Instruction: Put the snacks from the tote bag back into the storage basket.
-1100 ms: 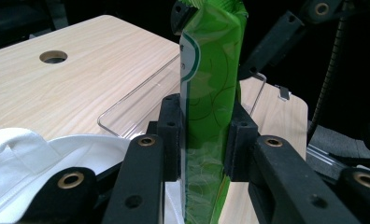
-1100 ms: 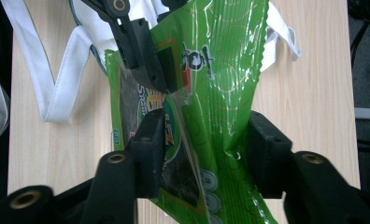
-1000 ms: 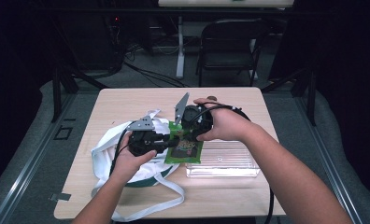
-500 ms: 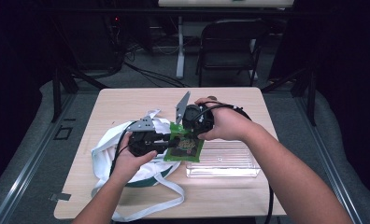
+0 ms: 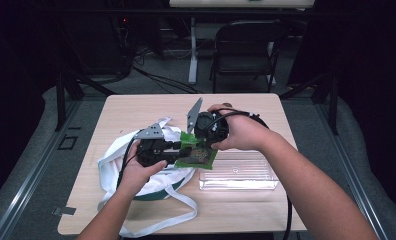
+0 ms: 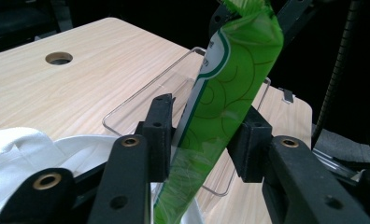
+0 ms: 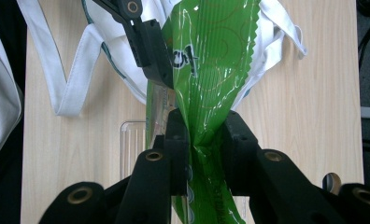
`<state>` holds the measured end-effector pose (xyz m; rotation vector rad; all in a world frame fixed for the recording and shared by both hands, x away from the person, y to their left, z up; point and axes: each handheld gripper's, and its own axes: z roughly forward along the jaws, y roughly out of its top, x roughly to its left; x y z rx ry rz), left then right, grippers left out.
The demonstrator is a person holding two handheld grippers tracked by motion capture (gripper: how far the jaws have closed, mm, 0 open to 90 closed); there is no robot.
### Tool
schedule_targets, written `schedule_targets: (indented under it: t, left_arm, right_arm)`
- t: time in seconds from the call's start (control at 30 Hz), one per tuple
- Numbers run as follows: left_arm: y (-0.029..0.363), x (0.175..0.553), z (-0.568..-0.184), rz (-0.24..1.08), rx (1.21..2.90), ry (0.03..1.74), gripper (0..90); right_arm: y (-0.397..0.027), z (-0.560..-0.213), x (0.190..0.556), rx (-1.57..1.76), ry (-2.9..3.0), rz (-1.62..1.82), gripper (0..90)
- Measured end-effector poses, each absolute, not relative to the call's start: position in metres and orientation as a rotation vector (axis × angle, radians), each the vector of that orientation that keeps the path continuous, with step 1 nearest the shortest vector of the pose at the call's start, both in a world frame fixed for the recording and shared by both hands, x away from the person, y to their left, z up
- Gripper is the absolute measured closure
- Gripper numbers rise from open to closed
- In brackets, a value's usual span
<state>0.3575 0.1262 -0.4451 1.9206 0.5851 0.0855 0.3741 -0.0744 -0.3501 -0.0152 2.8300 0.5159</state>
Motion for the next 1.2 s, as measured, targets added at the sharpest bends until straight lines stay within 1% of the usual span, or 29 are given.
schedule_targets:
  t: [0.63, 0.87, 1.2]
  left_arm:
    - [0.131, 0.361, -0.446, 0.087, 1.9, 0.632, 52.5]
    - [0.134, 0.362, -0.446, 0.09, 1.892, 0.642, 50.9]
    - [0.14, 0.365, -0.446, 0.091, 1.884, 0.675, 51.1]
  right_arm:
    - [-0.079, -0.346, 0.375, -0.015, 2.806, 0.473, 74.7]
    - [-0.086, -0.343, 0.376, -0.007, 2.792, 0.456, 74.7]
    - [-0.098, -0.341, 0.378, 0.029, 2.778, 0.419, 74.6]
